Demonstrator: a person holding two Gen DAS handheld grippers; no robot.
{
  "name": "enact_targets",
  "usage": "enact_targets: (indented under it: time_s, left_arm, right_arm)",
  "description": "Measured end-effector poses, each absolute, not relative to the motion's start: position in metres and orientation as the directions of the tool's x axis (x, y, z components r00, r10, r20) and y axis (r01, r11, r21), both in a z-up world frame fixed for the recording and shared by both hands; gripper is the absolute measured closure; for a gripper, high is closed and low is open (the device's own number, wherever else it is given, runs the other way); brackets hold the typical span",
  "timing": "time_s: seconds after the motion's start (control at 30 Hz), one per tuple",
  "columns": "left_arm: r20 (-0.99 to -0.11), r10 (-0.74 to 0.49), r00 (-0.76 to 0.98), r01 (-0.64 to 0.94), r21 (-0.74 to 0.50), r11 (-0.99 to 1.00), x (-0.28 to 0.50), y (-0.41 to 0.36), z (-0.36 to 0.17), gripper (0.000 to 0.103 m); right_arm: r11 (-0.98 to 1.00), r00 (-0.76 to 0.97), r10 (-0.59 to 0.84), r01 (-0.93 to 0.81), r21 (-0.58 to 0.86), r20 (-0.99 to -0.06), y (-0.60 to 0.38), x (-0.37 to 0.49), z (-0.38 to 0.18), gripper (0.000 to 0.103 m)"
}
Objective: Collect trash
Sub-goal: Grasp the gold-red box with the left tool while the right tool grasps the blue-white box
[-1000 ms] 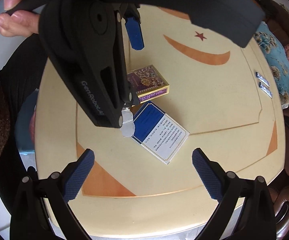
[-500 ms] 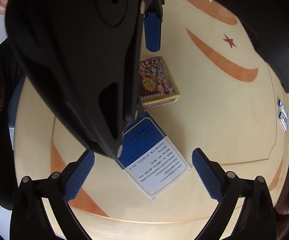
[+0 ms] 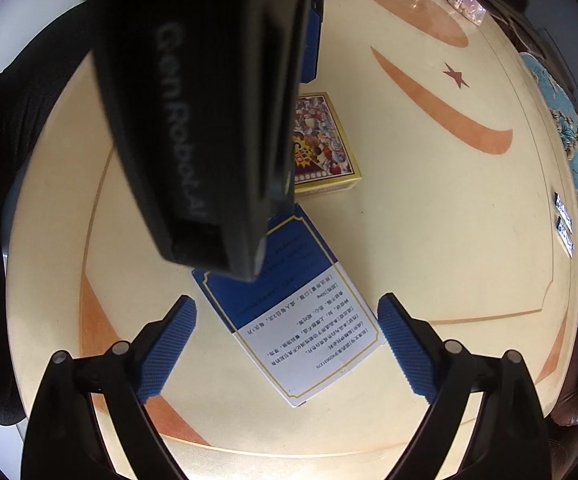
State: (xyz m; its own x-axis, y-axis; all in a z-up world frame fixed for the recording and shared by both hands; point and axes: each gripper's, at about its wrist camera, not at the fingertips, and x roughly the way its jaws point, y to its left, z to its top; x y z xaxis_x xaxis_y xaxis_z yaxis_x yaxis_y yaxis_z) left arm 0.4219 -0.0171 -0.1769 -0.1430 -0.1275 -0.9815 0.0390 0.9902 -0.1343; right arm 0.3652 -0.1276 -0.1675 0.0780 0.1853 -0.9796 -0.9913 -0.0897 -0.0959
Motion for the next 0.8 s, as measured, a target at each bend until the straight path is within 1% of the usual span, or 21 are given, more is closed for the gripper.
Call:
enact_targets:
  time_s: [0.1, 0.2, 0.27, 0.3, 0.37, 0.4, 0.43, 0.63, 0.67, 0.73, 0.8]
  left_arm:
    - [-0.981, -0.136, -0.138, 0.019, -0.140, 0.990, 0.424, -0.014, -0.179, 0.012]
    - [-0.981, -0.134, -0.137, 0.013, -0.137, 0.990, 0.421, -0.014, -0.180, 0.012]
    - [-0.979, -0.146, -0.139, -0.007, -0.147, 0.989, 0.420, -0.013, -0.180, 0.012]
    - [-0.979, -0.151, -0.137, -0.010, -0.151, 0.989, 0.421, -0.011, -0.180, 0.012]
    - [-0.980, -0.156, -0.125, -0.024, -0.155, 0.988, 0.419, -0.006, -0.180, 0.012]
    - [-0.982, -0.141, -0.125, -0.024, -0.139, 0.990, 0.418, -0.006, -0.181, 0.017]
    - [-0.984, -0.133, -0.121, -0.021, -0.131, 0.991, 0.418, -0.005, -0.182, 0.019]
    - [-0.993, -0.035, -0.112, 0.053, -0.041, 0.998, 0.411, -0.026, -0.186, 0.020]
    - [-0.994, -0.021, -0.110, 0.057, -0.028, 0.998, 0.410, -0.030, -0.187, 0.023]
    - [-0.995, 0.009, -0.101, 0.072, 0.002, 0.997, 0.408, -0.034, -0.185, 0.033]
    - [-0.993, -0.020, -0.114, 0.074, -0.029, 0.997, 0.406, -0.035, -0.184, 0.035]
  right_arm:
    - [-0.032, 0.052, 0.168, -0.998, -0.059, -0.984, -0.135, 0.361, -0.166, 0.014]
    - [-0.034, 0.093, 0.133, -0.995, -0.098, -0.987, -0.135, 0.350, -0.170, 0.014]
    - [-0.001, 0.097, 0.121, -0.995, -0.098, -0.988, -0.129, 0.349, -0.172, 0.014]
    - [0.042, 0.089, 0.106, -0.995, -0.085, -0.990, -0.126, 0.354, -0.176, 0.020]
    - [0.139, 0.006, 0.111, -0.990, 0.009, -0.994, -0.127, 0.370, -0.176, 0.023]
    - [0.144, 0.017, 0.113, -0.990, -0.001, -0.993, -0.128, 0.370, -0.175, 0.028]
    - [0.151, 0.021, 0.111, -0.989, -0.004, -0.994, -0.128, 0.369, -0.173, 0.030]
    - [0.298, 0.040, 0.109, -0.955, -0.006, -0.993, -0.125, 0.375, -0.166, 0.034]
    - [0.341, 0.051, 0.115, -0.940, -0.009, -0.992, -0.127, 0.375, -0.165, 0.034]
    - [0.438, 0.070, 0.115, -0.899, -0.013, -0.991, -0.124, 0.380, -0.163, 0.034]
    - [0.491, 0.124, 0.111, -0.869, -0.054, -0.986, -0.127, 0.374, -0.160, 0.034]
